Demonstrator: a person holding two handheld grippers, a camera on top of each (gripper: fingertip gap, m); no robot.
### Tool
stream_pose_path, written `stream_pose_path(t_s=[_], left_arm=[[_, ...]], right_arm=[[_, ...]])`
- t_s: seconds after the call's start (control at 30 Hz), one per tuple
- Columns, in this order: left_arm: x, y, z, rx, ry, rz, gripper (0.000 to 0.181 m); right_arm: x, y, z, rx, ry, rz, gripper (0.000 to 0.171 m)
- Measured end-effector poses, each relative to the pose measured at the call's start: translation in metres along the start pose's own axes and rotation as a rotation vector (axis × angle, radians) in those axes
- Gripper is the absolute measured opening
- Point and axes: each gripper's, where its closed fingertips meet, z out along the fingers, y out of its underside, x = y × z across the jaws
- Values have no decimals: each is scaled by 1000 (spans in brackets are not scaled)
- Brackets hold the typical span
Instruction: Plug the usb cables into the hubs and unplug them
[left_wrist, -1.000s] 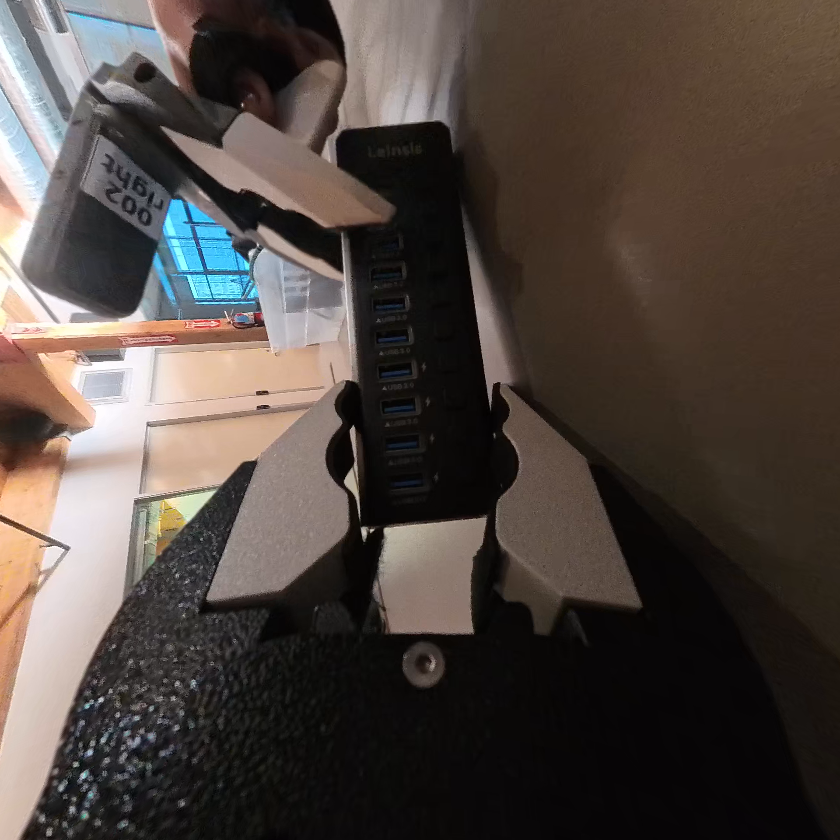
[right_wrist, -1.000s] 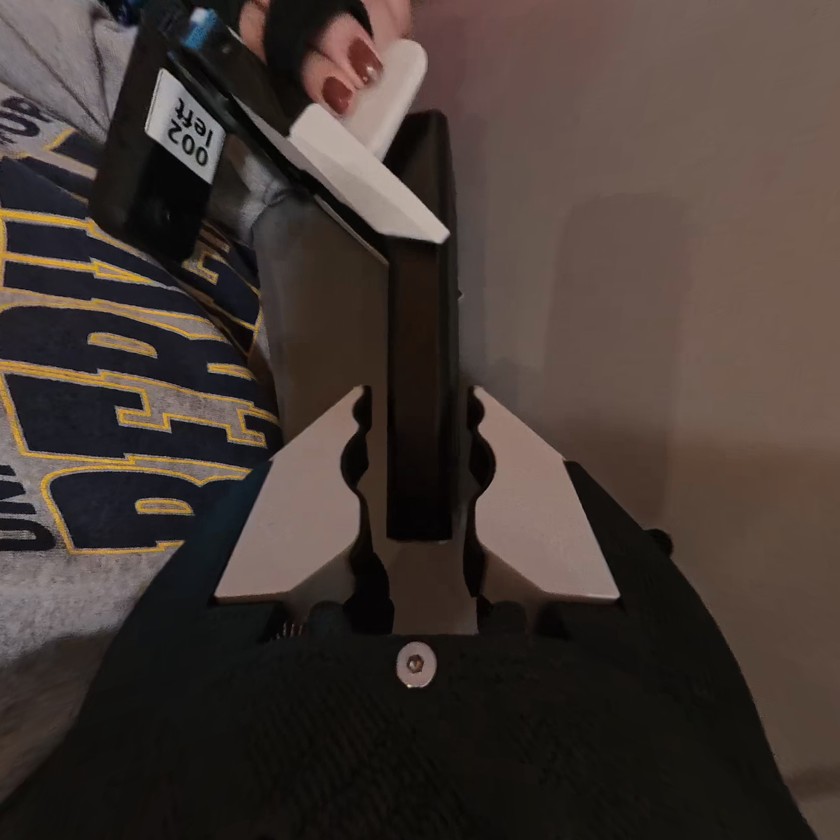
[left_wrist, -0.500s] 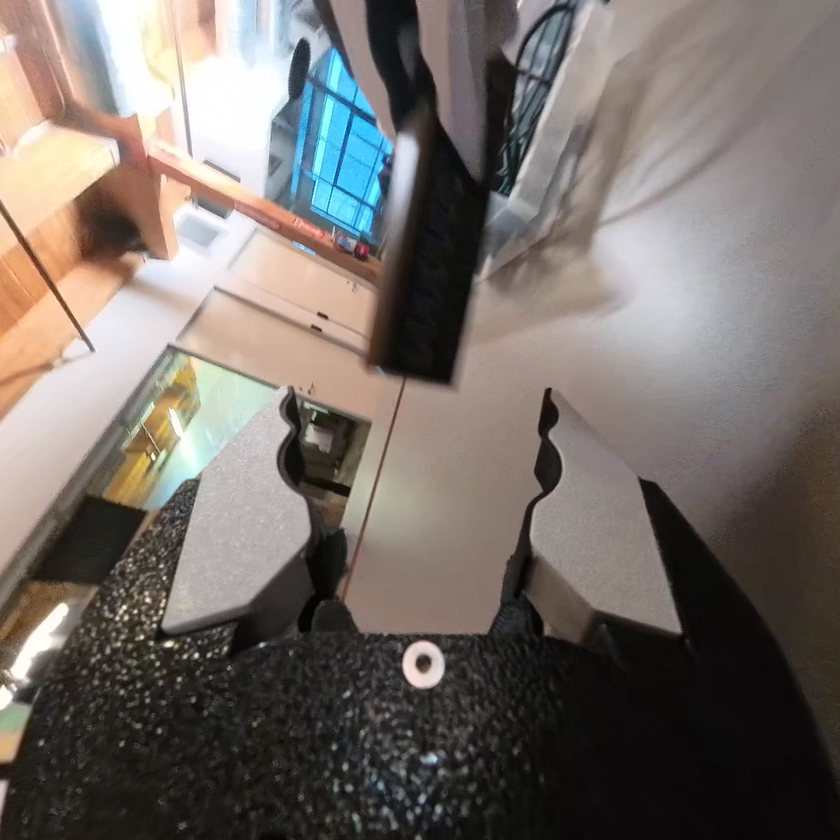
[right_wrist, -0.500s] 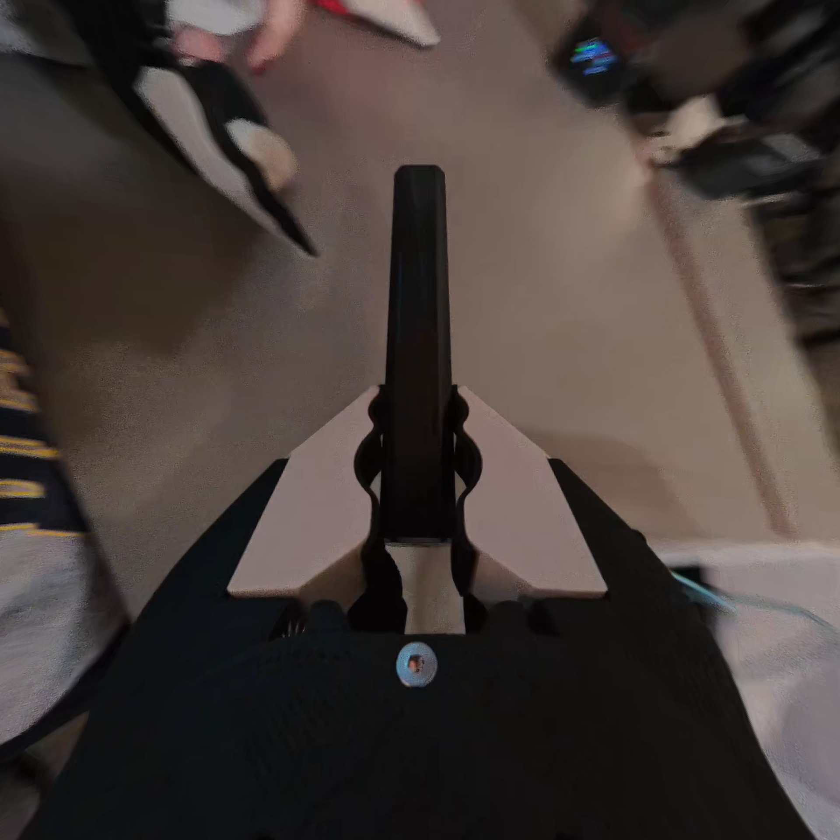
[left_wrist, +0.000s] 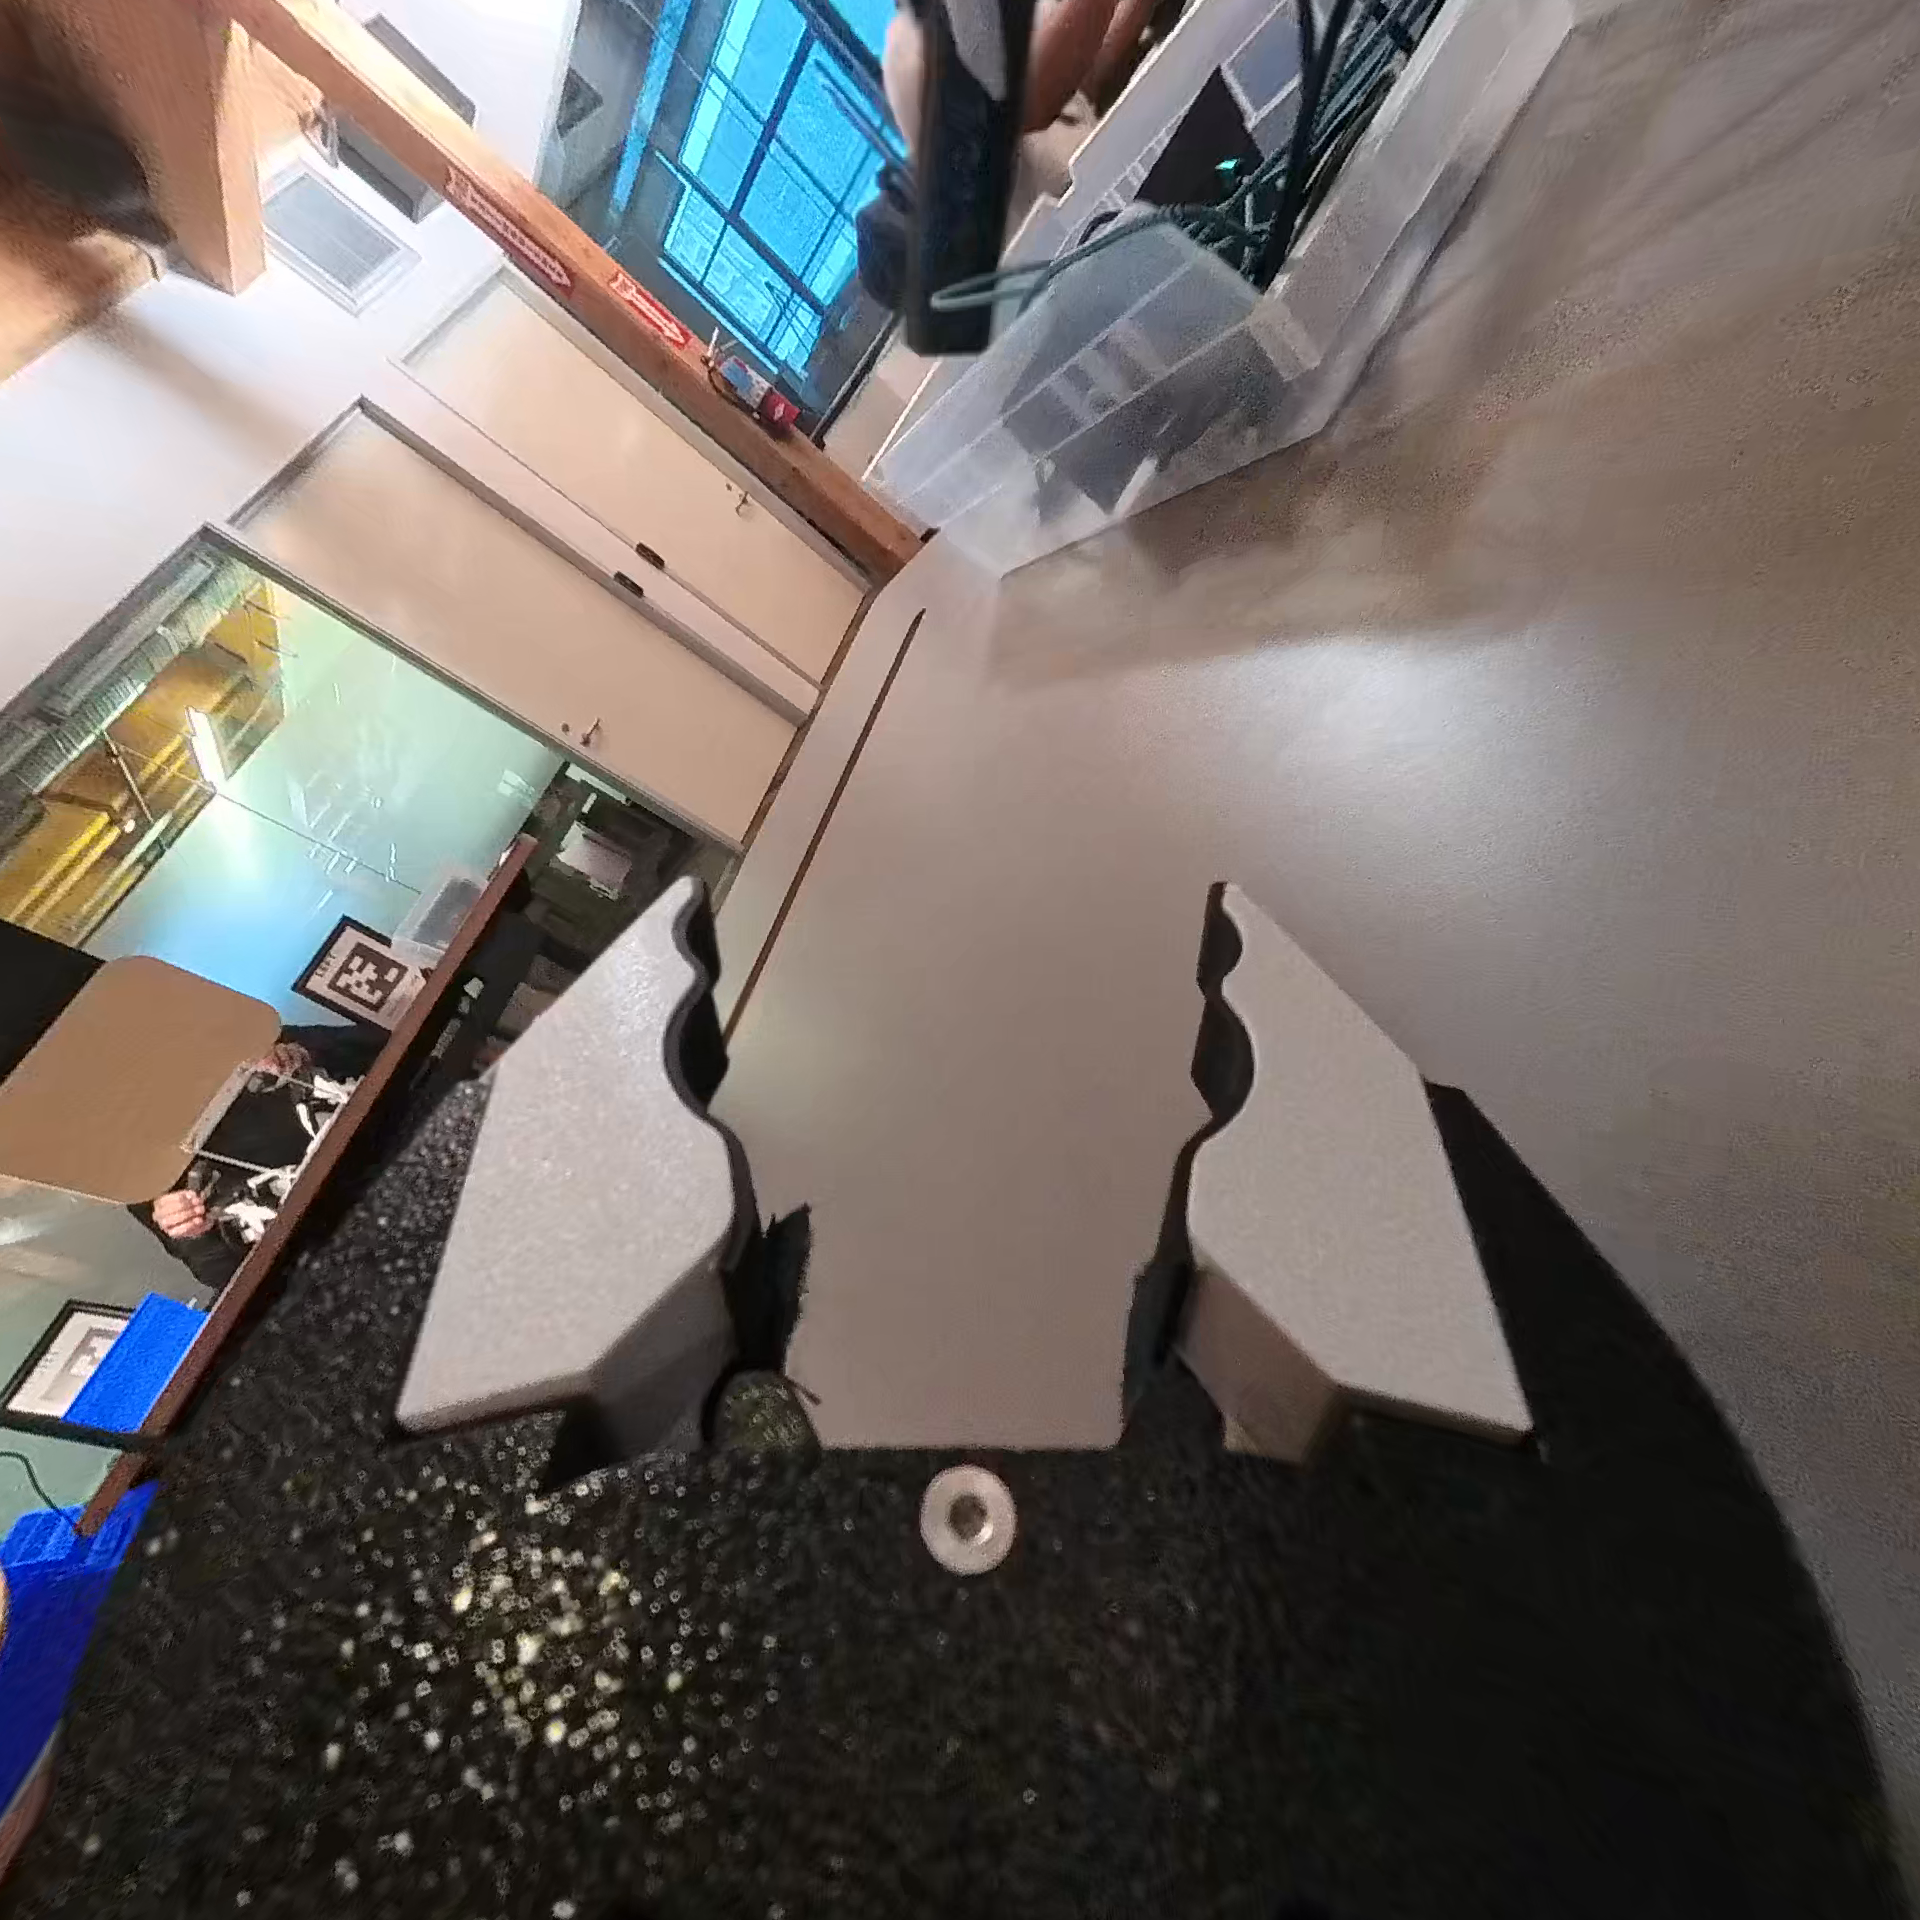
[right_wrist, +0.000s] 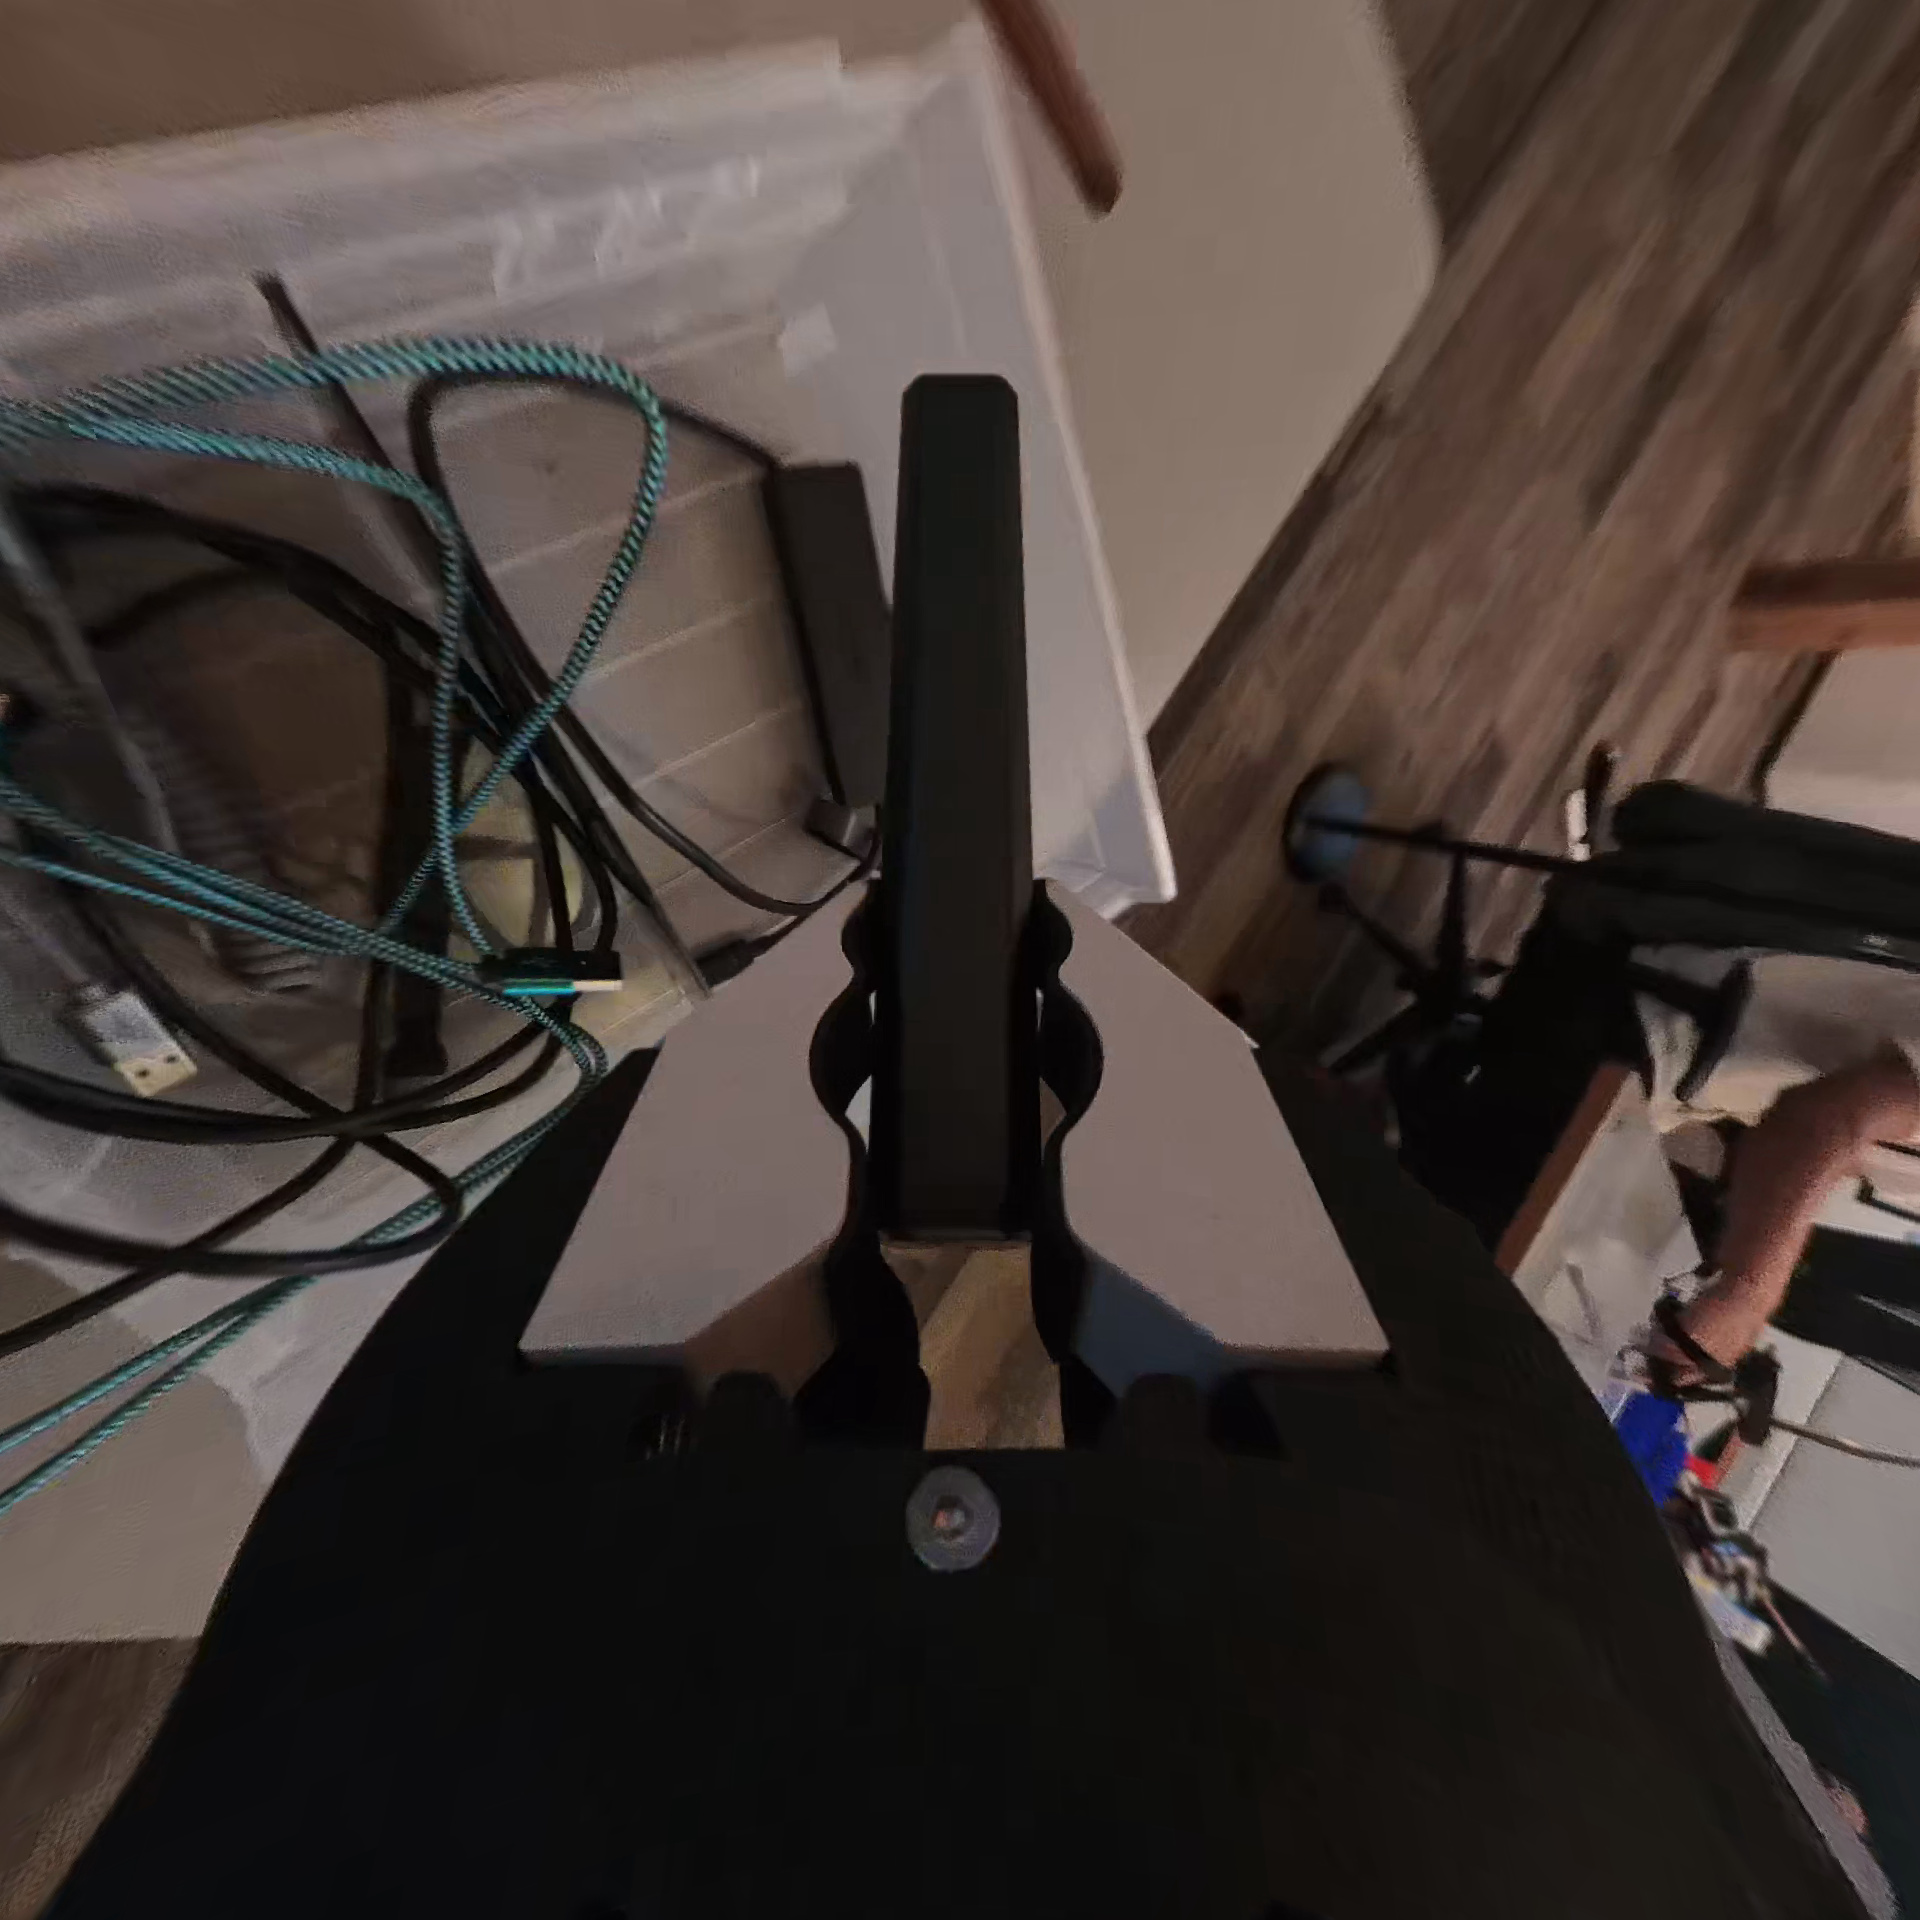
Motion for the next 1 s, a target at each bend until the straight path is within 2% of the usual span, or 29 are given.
stream_pose_path(t_s=[0.07,0.17,0.27,0.47,0.5,0.6,0.7,0.8,0.9,1.0], left_arm=[[-2,4,0,-9,4,-26,90],[-3,6,0,-4,19,-72,88],[-2,8,1,-8,29,-91,87],[7,6,5,-18,64,-54,84],[10,7,6,-24,73,-46,83],[13,12,11,-65,81,-54,87],[11,15,11,-78,75,-52,87],[4,17,8,-84,49,-66,86],[-1,19,7,-84,34,-87,86],[-2,21,7,-89,29,-109,87]], right_arm=[[-7,1,28,-42,-73,-17,26],[-22,-12,55,-14,-186,-32,26],[-28,-25,72,27,-277,7,26],[-31,-13,89,-50,-337,86,26],[-30,-12,89,-63,-328,110,28],[-13,-6,86,-102,-205,105,53],[18,4,65,-176,43,27,64],[27,-23,12,-49,307,-20,63],[-29,-85,-57,327,366,12,63],[-132,-143,-110,698,233,-13,65]])
